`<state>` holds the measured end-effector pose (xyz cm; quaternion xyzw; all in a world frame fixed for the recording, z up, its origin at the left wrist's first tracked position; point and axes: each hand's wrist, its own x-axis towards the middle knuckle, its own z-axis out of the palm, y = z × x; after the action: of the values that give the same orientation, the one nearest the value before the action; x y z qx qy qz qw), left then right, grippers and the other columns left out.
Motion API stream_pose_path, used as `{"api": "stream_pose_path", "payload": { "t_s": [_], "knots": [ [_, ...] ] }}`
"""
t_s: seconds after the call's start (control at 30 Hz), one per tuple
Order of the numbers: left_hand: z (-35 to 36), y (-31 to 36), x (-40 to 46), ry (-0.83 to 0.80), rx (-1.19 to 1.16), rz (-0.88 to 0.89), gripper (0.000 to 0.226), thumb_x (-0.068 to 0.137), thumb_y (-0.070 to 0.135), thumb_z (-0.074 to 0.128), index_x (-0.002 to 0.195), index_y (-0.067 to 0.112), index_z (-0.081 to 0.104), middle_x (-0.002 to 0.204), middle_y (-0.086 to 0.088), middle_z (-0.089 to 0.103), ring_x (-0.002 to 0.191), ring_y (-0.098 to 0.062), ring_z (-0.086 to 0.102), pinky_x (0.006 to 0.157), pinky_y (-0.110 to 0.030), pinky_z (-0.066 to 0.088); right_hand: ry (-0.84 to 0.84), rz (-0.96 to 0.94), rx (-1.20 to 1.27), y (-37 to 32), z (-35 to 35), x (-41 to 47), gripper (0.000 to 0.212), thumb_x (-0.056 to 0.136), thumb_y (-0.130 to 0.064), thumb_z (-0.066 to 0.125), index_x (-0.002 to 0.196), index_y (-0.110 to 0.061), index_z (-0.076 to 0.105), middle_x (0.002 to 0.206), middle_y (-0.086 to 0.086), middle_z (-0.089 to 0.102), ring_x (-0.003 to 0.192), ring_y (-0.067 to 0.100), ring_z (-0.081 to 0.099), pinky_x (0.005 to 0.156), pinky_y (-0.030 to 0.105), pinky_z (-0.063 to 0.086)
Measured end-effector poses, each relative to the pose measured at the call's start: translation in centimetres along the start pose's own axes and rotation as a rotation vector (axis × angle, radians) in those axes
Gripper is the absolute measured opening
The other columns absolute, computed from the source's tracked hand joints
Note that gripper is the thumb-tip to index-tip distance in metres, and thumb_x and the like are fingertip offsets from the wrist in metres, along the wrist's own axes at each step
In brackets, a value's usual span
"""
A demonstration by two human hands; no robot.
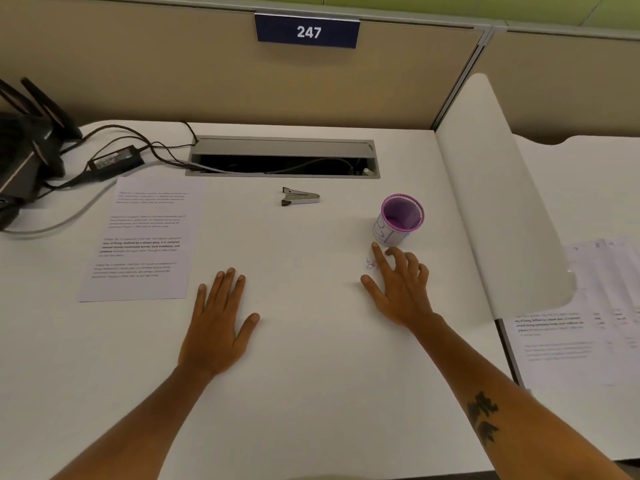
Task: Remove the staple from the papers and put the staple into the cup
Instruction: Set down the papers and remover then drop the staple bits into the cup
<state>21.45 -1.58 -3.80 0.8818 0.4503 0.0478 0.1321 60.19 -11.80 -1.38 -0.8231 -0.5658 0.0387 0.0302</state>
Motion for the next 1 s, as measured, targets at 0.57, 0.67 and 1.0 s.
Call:
{"api": "stream_pose_path", "payload": {
  "t_s": [0.57, 0.67, 1.0],
  "knots": [
    [-0.4, 0.4, 0.1, 0.002, 0.014, -0.011, 0.078, 0.105, 0.058, 0.027, 0.169, 0.015, 0.016, 0.180, -0.005, 0.008, 0.167, -0.023, 0.004, 0.134, -0.056, 0.010, 0.043, 0.129, 0.067, -3.1, 1.9, -2.4, 0.087, 0.100, -0.065, 0.033, 0.162, -0.005, 0.021, 0.170, 0.011, 0.023, 0.156, 0.035, 0.023, 0.125, 0.058, 0.019],
    [-0.4, 0.4, 0.1, 0.001, 0.019, -0.010, 0.077, 0.105, 0.057, 0.027, 0.169, 0.015, 0.017, 0.179, -0.006, 0.008, 0.167, -0.024, 0.004, 0.134, -0.056, 0.011, 0.039, 0.116, 0.064, -4.3, 1.9, -1.8, 0.086, 0.101, -0.063, 0.034, 0.162, -0.005, 0.021, 0.170, 0.011, 0.023, 0.156, 0.035, 0.022, 0.125, 0.058, 0.018],
    [-0.3, 0.3, 0.1, 0.008, 0.005, -0.010, 0.077, 0.105, 0.057, 0.027, 0.169, 0.015, 0.017, 0.179, -0.005, 0.009, 0.167, -0.024, 0.005, 0.134, -0.056, 0.011, 0.042, -0.012, 0.320, -2.5, 0.3, 0.8, 0.046, 0.099, -0.019, 0.066, 0.143, -0.010, 0.059, 0.142, 0.009, 0.059, 0.132, 0.029, 0.051, 0.108, 0.039, 0.050]
  ]
}}
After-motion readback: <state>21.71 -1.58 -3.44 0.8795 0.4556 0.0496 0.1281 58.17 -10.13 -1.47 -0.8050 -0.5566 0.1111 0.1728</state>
